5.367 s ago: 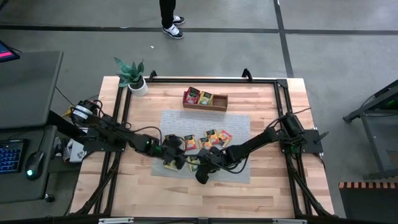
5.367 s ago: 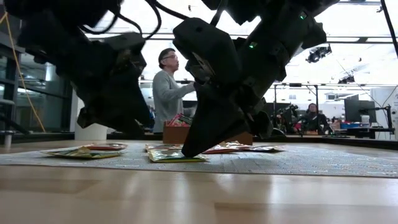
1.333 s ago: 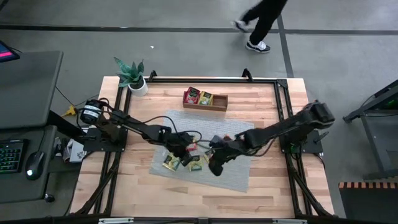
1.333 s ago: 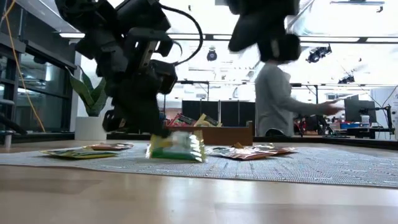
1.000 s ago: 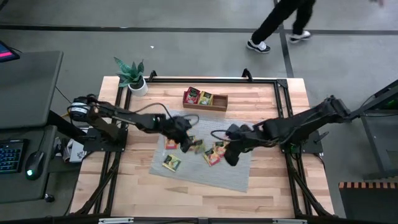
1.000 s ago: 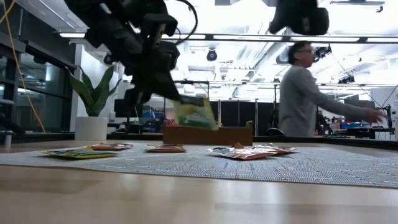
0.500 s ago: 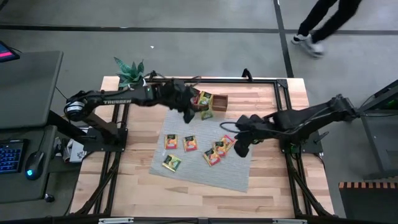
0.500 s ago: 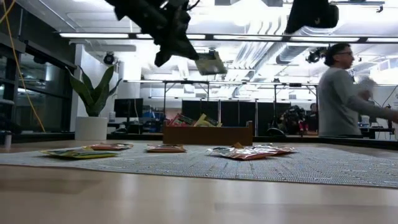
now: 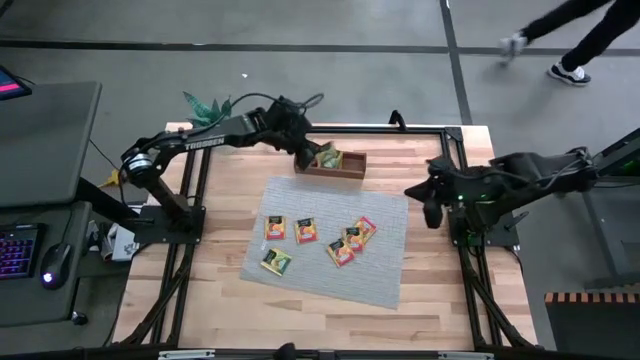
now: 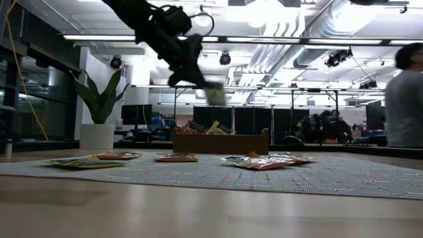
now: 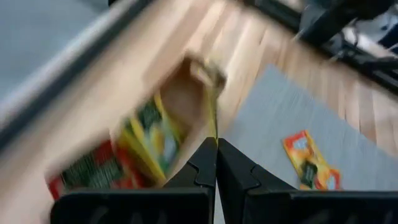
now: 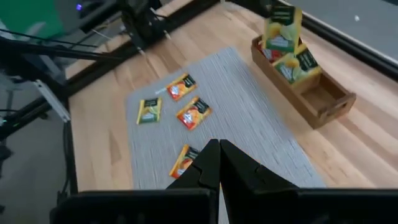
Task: Pick & Place Tea
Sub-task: Put the yellow tea bag into the middle section of the wooden organizer
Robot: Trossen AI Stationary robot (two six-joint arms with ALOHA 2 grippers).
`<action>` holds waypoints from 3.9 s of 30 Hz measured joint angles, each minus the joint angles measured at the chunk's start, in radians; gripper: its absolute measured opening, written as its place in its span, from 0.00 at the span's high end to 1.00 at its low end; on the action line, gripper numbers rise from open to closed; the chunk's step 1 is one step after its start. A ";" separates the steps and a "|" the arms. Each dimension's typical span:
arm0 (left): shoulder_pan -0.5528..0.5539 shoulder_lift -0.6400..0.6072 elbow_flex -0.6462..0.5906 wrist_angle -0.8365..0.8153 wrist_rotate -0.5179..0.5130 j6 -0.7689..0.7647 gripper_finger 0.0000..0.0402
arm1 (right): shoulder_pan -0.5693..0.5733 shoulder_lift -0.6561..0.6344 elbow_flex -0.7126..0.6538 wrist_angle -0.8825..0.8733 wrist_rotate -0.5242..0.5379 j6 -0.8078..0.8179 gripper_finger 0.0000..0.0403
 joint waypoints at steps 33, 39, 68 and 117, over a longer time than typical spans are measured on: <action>0.005 0.302 0.303 -0.293 -0.119 0.424 1.00 | 0.000 -0.243 0.000 -0.218 0.022 -0.023 0.99; 0.005 0.302 0.303 -0.298 -0.105 0.424 1.00 | 0.000 -0.243 0.000 -0.227 0.024 -0.027 0.99; 0.005 0.348 0.303 -0.301 -0.089 0.374 0.94 | 0.000 -0.242 0.000 -0.230 0.023 -0.027 0.98; -0.031 -0.006 0.405 -0.786 -0.089 0.290 1.00 | 0.000 -0.233 0.000 -0.192 0.069 -0.032 0.99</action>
